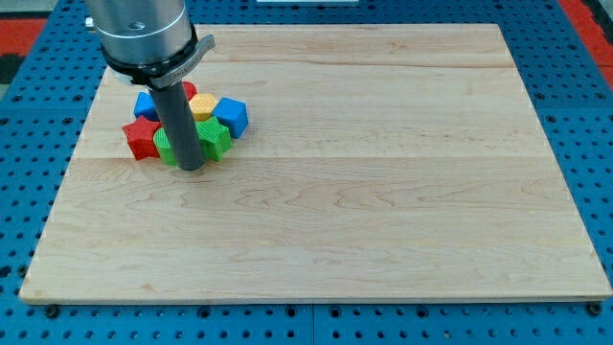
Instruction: Move the red star and green star towards the right center
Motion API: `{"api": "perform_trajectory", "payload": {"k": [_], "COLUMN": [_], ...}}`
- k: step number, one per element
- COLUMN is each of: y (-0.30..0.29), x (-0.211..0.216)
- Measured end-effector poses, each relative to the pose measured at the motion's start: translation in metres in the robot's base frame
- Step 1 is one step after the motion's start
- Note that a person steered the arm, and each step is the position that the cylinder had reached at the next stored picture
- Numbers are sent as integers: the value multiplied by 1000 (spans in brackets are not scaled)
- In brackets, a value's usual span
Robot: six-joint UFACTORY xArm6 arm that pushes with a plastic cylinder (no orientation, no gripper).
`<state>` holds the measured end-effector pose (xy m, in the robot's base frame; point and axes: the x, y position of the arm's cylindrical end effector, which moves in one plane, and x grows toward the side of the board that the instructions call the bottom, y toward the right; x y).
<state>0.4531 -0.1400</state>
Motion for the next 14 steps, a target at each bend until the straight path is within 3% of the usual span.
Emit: {"api": "perform_trajectory", "payload": {"k": [2,4,6,7,8,10,11,12,13,14], "y": [-2,0,-54,-107,-112,3,66,83,163,187], "x": [0,31,45,36,-13,-46,-42,-31,-33,-31]}}
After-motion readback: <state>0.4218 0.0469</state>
